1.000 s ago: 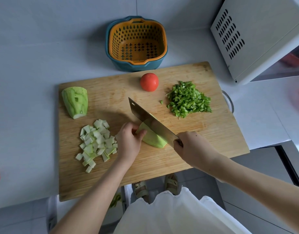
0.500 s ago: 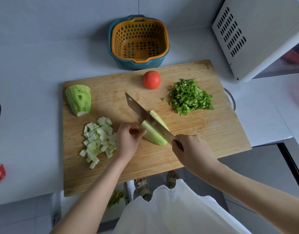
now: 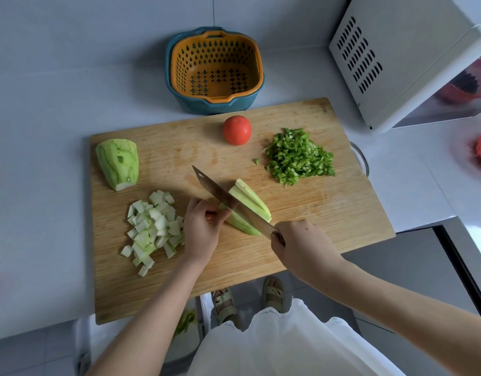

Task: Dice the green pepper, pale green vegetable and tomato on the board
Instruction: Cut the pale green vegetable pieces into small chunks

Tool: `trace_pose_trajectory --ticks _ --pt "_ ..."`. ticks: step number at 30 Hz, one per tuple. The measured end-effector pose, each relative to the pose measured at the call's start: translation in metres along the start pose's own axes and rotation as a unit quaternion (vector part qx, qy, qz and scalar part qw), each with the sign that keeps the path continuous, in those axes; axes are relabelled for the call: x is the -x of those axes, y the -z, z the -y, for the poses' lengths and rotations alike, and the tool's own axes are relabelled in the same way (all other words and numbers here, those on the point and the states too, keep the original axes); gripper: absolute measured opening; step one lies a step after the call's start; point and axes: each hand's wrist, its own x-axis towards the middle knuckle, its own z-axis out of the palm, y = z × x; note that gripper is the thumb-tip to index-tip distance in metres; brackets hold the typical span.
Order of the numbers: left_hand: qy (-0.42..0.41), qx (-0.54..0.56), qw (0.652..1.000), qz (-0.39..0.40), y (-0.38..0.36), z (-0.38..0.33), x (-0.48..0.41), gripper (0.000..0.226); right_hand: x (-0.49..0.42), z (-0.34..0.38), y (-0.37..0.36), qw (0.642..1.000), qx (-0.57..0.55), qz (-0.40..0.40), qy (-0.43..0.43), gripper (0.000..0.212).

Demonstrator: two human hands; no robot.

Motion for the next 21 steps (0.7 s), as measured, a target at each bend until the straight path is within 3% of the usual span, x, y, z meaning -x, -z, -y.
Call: trace_pose_trajectory --ticks 7,13,18,21 --pt "0.007 0.001 1.000 -0.014 -0.004 0.000 0.000 0.020 -0.023 0.004 -0.009 1.000 -0.012 0.018 -0.011 0.039" --pt "0.030 -0.018 0.999 -0.018 -0.005 -0.002 0.000 0.021 -0.022 -0.002 -0.032 0.998 -0.067 -0.017 0.003 0.041" --pt "-0.003 -0.042 0.999 -0.005 -0.001 -0.003 0.004 0.021 -0.006 -0.003 -0.010 0.993 -0.104 -0.044 0.023 0.039" --pt "0.032 -0.077 0.996 -0.029 -0.003 -0.016 0.008 0.023 0.008 -0.014 0.011 0.983 -0.174 -0.053 0.011 0.035"
